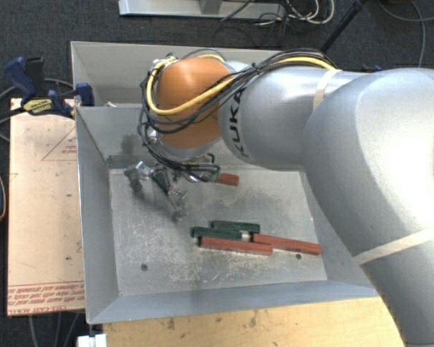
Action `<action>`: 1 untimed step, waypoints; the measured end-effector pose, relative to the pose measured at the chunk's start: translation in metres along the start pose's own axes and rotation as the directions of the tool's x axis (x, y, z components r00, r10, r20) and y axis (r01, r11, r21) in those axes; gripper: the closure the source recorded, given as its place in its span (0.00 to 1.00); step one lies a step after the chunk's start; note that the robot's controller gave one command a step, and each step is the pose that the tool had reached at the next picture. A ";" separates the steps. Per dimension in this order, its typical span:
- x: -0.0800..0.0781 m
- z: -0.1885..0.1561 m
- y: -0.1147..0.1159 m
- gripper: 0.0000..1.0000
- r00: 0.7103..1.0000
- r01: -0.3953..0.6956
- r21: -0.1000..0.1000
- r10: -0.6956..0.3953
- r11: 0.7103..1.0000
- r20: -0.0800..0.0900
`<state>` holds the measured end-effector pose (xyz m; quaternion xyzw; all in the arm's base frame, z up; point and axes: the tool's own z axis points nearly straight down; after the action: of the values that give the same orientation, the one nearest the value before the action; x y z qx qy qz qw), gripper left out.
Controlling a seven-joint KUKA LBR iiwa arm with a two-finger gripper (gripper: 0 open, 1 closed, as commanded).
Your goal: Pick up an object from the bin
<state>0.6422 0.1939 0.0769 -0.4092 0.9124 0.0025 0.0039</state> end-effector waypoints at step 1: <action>0.080 -0.025 -0.066 0.00 0.999 0.053 0.005 -0.053 0.999 -0.009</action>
Offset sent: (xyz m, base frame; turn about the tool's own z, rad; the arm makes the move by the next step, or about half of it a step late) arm -0.0060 -0.0987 0.0233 -0.0630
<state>0.6380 0.0899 0.1016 -0.4332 0.9013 -0.0017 0.0012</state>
